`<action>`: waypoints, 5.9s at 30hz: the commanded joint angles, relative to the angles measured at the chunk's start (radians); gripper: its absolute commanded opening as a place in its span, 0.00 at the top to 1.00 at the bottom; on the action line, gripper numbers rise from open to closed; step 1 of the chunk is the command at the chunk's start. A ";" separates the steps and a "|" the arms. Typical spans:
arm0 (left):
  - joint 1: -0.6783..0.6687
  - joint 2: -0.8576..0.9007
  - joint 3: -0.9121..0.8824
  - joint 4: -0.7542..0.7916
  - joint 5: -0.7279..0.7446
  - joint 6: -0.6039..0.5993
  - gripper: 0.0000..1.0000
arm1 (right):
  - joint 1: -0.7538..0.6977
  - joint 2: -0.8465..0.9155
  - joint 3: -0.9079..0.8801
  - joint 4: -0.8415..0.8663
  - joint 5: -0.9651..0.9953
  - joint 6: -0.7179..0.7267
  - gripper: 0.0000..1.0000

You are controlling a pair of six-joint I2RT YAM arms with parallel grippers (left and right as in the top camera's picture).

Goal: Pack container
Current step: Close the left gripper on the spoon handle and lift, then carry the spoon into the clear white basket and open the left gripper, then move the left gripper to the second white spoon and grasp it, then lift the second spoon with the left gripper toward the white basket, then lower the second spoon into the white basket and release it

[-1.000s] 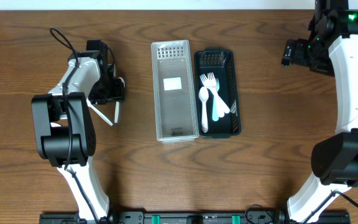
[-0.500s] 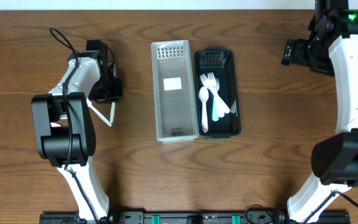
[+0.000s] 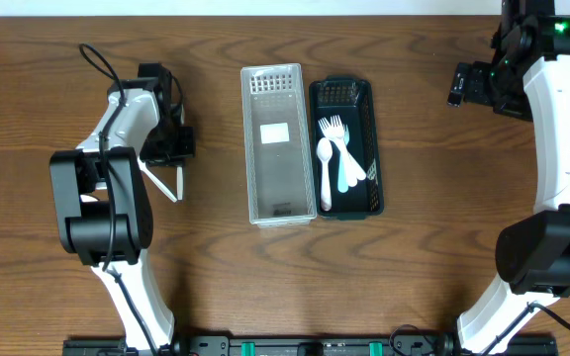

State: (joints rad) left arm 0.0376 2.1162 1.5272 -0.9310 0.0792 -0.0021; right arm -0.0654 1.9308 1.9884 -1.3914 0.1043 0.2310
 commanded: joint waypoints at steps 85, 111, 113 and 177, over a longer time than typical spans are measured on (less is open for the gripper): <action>0.126 -0.043 -0.112 0.114 0.085 -0.471 0.03 | 0.001 0.007 -0.005 -0.001 -0.004 -0.009 0.01; 0.124 0.014 -0.112 0.095 0.007 -0.549 0.03 | 0.001 0.007 -0.005 -0.008 -0.004 -0.008 0.01; 0.124 0.014 -0.112 0.094 0.008 -0.549 0.06 | 0.001 0.007 -0.005 -0.008 -0.004 -0.009 0.01; -0.510 -0.158 0.106 0.008 0.040 -0.444 0.68 | 0.001 0.007 -0.005 -0.009 -0.004 -0.011 0.01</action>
State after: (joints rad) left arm -0.4839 1.9476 1.6413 -0.9169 0.1413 -0.4473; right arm -0.0654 1.9308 1.9881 -1.3975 0.1040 0.2295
